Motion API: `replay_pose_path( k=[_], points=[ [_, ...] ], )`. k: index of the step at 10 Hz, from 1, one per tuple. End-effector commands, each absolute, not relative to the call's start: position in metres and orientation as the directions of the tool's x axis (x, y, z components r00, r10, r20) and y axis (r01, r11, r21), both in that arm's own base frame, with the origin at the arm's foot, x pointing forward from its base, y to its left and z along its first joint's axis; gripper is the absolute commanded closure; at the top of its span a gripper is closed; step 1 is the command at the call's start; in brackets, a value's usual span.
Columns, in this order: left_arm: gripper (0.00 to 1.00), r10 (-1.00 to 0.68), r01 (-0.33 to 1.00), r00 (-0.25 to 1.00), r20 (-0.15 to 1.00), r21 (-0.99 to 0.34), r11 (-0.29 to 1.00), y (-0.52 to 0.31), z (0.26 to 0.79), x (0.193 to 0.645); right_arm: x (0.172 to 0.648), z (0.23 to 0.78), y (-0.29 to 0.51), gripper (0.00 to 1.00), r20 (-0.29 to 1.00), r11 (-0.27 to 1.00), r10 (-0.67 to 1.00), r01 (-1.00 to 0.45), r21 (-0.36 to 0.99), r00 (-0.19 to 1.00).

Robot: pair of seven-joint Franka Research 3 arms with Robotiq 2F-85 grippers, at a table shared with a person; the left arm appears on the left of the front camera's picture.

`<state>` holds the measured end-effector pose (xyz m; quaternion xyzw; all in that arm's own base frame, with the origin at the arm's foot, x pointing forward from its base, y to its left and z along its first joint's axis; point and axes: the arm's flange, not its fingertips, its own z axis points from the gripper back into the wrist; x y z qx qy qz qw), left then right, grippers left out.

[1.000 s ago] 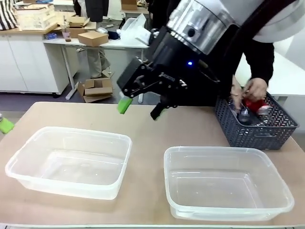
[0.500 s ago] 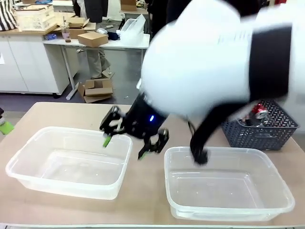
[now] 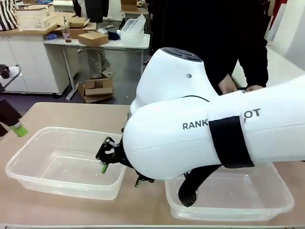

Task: Sort the waste into each basket.
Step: Pick up the Organizing box on the left side of the table and lift it.

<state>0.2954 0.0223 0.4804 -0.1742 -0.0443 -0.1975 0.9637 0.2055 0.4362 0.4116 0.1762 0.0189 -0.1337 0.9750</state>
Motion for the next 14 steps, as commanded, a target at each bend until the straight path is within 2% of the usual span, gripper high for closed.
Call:
replay_pose_path(
  k=[1,2,3,4,8,10,14],
  points=[
    [0.0,-0.376,0.414,0.91,0.176,-0.305,0.858,0.025,0.496,0.277,0.203,0.417,0.434,0.0,-0.063,0.895,-0.235,0.242,0.375,0.97],
    [0.0,-0.365,0.396,0.918,0.154,-0.318,0.861,0.022,0.48,0.295,0.206,0.412,0.436,0.0,-0.084,0.902,-0.254,0.267,0.339,0.964],
    [0.0,-0.419,0.432,0.902,0.107,-0.285,0.856,0.018,0.448,0.293,0.221,0.404,0.446,0.0,-0.101,0.898,-0.315,0.331,0.289,0.944],
    [0.0,-0.36,0.359,0.932,0.037,-0.239,0.902,0.022,0.419,0.295,0.232,0.398,0.45,0.0,-0.104,0.888,-0.367,0.382,0.256,0.924],
    [0.0,-0.308,0.297,0.951,-0.007,-0.251,0.921,0.023,0.358,0.31,0.255,0.375,0.466,0.0,-0.1,0.853,-0.485,0.495,0.166,0.869],
    [0.0,-0.31,0.284,0.949,-0.051,-0.284,0.916,0.015,0.326,0.314,0.261,0.365,0.473,0.0,-0.112,0.854,-0.494,0.505,0.127,0.863],
    [0.0,-0.325,0.299,0.945,-0.035,-0.304,0.904,0.011,0.326,0.314,0.267,0.365,0.48,0.0,-0.095,0.856,-0.505,0.512,0.069,0.858]
  ],
)
